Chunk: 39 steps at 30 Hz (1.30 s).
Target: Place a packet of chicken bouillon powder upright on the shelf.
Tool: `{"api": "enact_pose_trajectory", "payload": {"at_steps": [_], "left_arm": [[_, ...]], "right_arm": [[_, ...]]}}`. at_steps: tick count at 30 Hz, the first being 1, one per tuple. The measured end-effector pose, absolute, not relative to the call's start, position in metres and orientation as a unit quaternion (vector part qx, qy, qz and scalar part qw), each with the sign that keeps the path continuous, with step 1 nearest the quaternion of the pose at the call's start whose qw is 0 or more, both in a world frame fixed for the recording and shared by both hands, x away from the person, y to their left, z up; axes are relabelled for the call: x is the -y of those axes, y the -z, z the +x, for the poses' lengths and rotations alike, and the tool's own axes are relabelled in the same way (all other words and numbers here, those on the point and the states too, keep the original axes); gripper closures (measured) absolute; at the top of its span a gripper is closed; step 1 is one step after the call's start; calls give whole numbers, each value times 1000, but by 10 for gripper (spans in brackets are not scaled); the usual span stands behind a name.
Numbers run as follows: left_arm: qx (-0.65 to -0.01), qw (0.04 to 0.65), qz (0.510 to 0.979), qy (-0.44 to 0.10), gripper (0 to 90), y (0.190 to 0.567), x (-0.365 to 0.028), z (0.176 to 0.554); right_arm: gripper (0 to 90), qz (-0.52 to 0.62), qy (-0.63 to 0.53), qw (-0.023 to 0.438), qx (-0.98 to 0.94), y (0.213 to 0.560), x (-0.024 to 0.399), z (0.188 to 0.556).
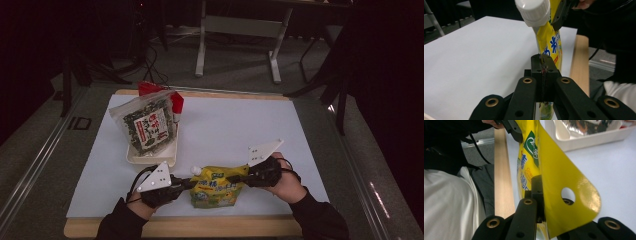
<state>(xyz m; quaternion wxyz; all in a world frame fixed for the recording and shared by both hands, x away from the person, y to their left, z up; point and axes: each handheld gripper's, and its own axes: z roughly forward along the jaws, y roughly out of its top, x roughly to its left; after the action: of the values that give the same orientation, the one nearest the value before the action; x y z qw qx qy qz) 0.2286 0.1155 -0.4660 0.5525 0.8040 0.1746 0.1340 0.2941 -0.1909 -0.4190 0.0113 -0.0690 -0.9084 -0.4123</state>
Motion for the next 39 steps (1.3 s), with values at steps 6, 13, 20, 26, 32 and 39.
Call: {"api": "enact_pose_trajectory", "payload": {"at_steps": [6,13,20,26,32,39], "left_arm": [[-174,552,801,-149,880,455,-121,228],[-215,546,796,-149,589,462,-133,233],[-241,536,797,-136,332,481,-133,231],[-251,531,803,-105,135,495,-126,230],[-259,533,801,-87,16,509,-122,227],[-256,525,806,-93,11,521,-120,222]], "right_arm": [[900,-57,431,1,901,405,188,294],[900,-63,441,-33,895,387,192,304],[900,-78,465,-62,880,365,195,322],[900,-70,470,-71,877,356,176,335],[900,-53,470,-70,878,353,147,344],[900,-30,482,-69,873,350,111,351]]}}
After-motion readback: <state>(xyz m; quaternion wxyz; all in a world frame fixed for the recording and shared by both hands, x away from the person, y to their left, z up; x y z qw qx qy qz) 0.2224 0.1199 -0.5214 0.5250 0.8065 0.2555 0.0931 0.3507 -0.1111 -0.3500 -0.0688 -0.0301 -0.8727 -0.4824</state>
